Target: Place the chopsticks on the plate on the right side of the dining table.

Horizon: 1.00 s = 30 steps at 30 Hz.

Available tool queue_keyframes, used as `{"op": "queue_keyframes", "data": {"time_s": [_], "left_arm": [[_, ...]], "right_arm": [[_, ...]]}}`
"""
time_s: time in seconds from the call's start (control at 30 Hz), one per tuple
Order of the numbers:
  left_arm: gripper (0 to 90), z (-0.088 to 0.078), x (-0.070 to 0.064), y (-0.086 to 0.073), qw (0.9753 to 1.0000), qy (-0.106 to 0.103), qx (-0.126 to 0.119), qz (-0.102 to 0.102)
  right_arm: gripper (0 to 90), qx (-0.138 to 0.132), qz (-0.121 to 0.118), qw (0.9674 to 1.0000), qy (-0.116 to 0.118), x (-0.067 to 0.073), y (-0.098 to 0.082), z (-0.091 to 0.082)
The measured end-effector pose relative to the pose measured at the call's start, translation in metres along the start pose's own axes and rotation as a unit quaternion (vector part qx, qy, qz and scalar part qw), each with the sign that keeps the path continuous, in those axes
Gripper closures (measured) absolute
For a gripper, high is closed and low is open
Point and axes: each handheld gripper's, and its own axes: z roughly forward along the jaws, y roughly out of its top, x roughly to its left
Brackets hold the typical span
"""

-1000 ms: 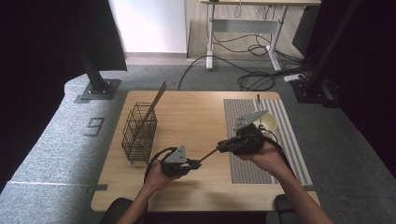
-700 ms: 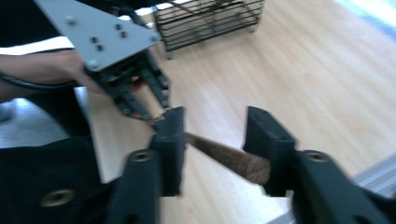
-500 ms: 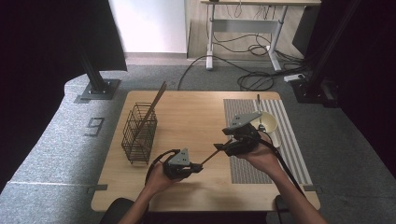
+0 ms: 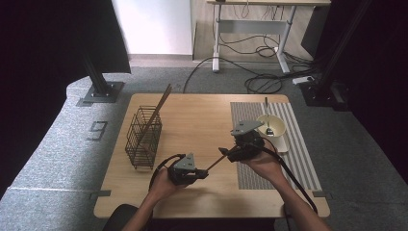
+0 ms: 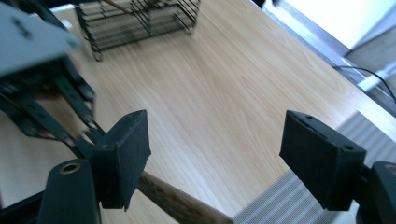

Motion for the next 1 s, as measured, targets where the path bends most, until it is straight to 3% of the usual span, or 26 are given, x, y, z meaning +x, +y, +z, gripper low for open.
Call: {"op": "queue_keyframes", "data": {"time_s": [0.17, 0.5, 0.7, 0.83, 1.0], "left_arm": [[85.0, -0.001, 0.002, -0.002, 1.0000, -0.004, -0.002, -0.007], [84.9, -0.004, 0.005, -0.002, 0.9999, -0.005, -0.011, -0.012], [85.0, -0.001, 0.003, -0.002, 1.0000, -0.006, 0.003, -0.006], [85.0, 0.001, 0.003, -0.002, 0.9998, -0.010, 0.016, -0.004], [85.1, 0.004, 0.003, -0.003, 0.9991, -0.021, 0.036, -0.001]], "right_arm": [[23.2, 0.005, 0.029, 0.9995, -0.010, -0.015, -0.019, 0.004], [23.1, 0.021, 0.064, 0.9975, -0.019, -0.033, -0.046, 0.012], [22.8, 0.029, 0.066, 0.9973, -0.015, -0.035, -0.050, 0.015], [22.5, 0.020, 0.064, 0.9977, 0.000, -0.036, -0.046, 0.007], [22.1, 0.027, 0.053, 0.9979, 0.027, -0.033, -0.046, -0.002]]}}
